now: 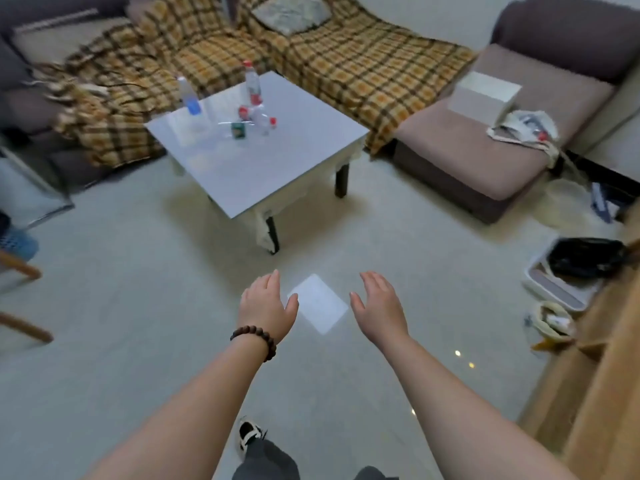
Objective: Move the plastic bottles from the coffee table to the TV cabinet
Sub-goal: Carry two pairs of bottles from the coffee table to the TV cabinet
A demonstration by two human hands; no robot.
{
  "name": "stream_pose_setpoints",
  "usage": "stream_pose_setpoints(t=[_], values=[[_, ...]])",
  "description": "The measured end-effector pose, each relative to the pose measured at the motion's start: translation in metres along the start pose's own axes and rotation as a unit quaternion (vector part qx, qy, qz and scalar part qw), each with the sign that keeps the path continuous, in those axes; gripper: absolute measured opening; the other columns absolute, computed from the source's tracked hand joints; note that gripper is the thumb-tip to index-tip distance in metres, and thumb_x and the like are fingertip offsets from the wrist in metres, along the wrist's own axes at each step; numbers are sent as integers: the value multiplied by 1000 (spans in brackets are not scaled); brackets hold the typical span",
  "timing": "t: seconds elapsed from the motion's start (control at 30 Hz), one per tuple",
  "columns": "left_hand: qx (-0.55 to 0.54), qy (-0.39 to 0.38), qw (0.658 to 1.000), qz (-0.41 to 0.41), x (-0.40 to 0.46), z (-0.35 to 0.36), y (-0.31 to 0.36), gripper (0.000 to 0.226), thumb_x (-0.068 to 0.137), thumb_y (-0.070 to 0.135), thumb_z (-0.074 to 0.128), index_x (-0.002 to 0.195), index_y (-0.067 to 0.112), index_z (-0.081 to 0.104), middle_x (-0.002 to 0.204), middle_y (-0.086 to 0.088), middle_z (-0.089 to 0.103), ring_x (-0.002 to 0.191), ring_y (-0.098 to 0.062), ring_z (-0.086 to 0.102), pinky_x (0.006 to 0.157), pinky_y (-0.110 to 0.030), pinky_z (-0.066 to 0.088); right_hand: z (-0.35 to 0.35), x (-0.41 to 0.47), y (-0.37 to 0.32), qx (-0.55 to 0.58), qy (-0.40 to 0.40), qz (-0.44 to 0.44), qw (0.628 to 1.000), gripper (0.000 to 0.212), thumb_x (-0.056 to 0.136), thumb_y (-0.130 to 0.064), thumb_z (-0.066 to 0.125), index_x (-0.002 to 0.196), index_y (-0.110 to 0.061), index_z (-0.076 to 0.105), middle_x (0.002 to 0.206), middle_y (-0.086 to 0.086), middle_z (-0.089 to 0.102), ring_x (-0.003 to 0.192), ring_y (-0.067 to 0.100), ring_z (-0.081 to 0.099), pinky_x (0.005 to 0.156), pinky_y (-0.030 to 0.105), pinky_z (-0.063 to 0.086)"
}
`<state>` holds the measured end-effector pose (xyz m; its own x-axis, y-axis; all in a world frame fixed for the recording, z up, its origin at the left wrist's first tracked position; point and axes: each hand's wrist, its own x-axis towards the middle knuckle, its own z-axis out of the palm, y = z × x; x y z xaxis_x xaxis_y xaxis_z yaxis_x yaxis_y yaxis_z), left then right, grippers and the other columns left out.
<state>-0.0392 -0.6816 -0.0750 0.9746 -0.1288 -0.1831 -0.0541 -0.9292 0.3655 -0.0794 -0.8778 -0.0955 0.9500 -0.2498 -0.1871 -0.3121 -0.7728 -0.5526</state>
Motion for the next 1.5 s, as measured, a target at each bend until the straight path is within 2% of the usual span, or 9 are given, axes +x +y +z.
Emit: stream_pose_setpoints(t=[0.3,0.5,0.73,0.93,1.2,1.5], values=[[-21,30,996,-84,81,-66,-166,63,94,41,44,147,10,29,150,-4,38,138,-20,33,112,-35,27,98,84,-164,-29,-59,-64,996,53,98,-31,41,147,-13,30,157,3,27,147,17,18,119,31,16],[-36,32,993,-109,133,-98,-228,62,94,41,44,147,11,29,152,-4,35,140,-21,31,115,-37,24,129,133,-233,-46,-74,-79,993,52,98,-29,42,146,-13,32,157,3,26,147,18,17,119,32,17],[-44,23,990,-131,212,-112,-273,63,94,41,43,147,11,28,151,-5,36,140,-20,30,114,-38,24,156,222,-278,-59,-90,-82,991,51,98,-30,42,146,-13,33,157,3,27,147,17,17,119,32,19],[-39,26,988,-146,324,-133,-303,64,94,41,43,147,11,27,151,-5,36,140,-20,30,114,-39,25,190,337,-323,-63,-102,-98,988,51,97,-29,43,144,-12,35,154,5,31,145,18,22,116,31,21],[-27,38,991,-129,510,-195,-303,64,95,40,42,149,13,23,154,-4,31,143,-19,24,117,-38,20,188,509,-388,-13,-107,-72,992,51,98,-30,42,145,-14,34,155,3,31,146,18,22,117,34,22],[-6,28,994,-104,640,-234,-314,63,95,39,44,148,11,26,152,-5,33,142,-19,27,117,-36,21,184,625,-428,8,-94,-52,994,50,98,-28,43,145,-13,35,155,3,31,145,19,22,117,33,22]])
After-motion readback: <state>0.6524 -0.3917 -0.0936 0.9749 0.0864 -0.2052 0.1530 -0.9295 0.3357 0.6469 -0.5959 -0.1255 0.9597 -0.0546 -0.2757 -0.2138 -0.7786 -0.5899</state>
